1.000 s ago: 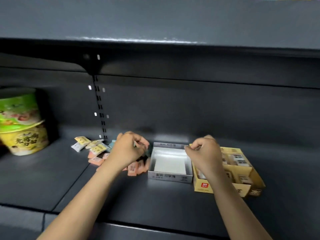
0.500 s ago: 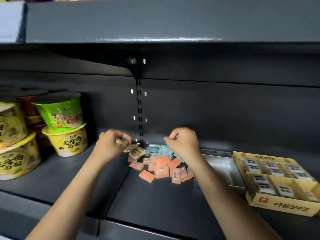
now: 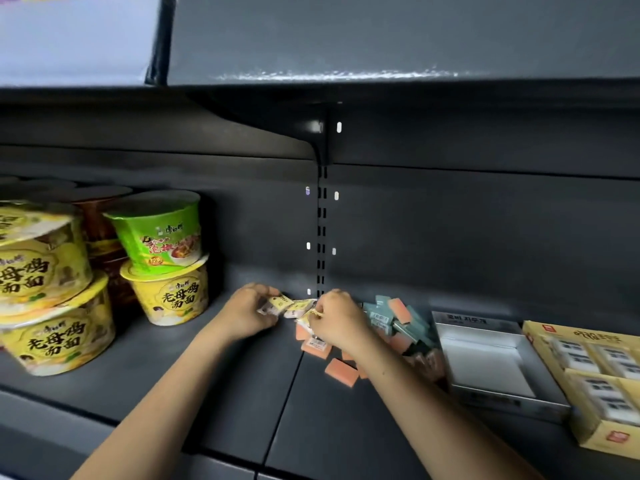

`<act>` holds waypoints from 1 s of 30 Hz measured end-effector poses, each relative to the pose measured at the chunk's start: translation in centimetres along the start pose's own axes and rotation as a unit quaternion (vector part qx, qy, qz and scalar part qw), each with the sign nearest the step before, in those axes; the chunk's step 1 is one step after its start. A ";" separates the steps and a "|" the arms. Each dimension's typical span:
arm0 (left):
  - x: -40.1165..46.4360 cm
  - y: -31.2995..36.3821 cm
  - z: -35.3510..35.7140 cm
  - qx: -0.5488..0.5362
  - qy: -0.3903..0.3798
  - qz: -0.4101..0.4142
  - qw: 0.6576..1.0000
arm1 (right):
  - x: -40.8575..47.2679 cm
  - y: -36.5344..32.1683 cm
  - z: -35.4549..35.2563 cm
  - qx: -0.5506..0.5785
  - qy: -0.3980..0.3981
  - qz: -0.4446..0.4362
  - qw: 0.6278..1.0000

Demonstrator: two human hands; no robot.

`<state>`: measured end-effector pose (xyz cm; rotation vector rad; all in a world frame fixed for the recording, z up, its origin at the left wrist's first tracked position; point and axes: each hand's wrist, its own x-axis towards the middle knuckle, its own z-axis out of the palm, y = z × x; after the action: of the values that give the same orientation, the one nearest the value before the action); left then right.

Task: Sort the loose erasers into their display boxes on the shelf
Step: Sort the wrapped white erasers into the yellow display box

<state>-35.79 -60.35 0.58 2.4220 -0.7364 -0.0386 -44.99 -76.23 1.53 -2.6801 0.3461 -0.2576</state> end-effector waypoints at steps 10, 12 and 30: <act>1.2 -1.2 1.6 0.124 0.011 -0.018 0.992 | 0.2 -0.7 1.0 -0.069 -0.007 -0.010 0.998; 1.1 -1.1 1.6 0.149 0.020 -0.023 0.988 | 0.0 -0.7 0.6 -0.072 -0.018 -0.015 0.997; -1.7 9.8 1.9 -0.116 0.100 0.003 0.988 | -5.0 7.2 -8.1 0.292 0.090 0.057 0.951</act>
<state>-42.43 -67.02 4.26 2.1647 -0.6130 0.1134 -53.12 -84.29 4.99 -2.0518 0.4044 -0.4872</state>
